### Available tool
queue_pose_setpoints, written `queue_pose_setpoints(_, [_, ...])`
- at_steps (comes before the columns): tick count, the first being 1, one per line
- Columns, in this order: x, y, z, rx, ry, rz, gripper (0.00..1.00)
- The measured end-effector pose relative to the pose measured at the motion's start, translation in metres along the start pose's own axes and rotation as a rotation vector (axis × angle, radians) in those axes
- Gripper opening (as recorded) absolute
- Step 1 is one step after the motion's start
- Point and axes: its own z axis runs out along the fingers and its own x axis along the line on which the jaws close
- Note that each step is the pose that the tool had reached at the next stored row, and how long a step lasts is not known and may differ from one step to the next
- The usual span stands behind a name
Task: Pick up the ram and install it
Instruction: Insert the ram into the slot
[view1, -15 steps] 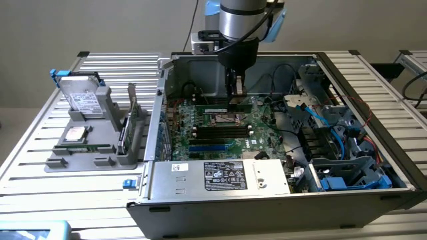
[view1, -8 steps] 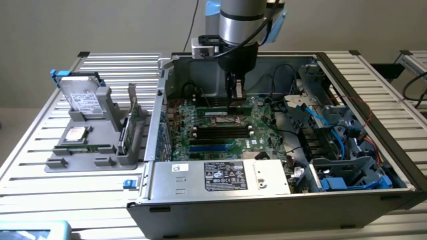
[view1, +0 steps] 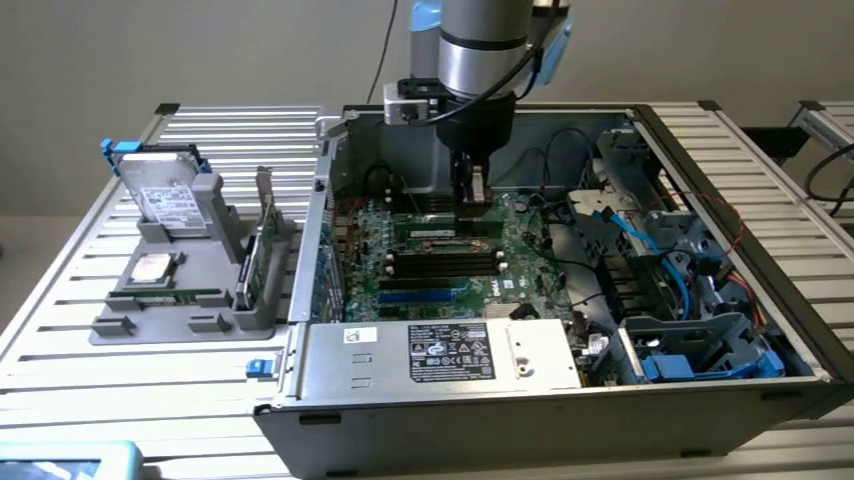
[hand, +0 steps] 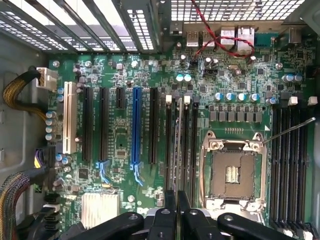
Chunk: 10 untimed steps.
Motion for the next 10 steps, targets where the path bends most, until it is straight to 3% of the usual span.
queue_pose_setpoints(10, [-0.001,0.0,0.0136,0.0001,0.0004,0.0,0.13])
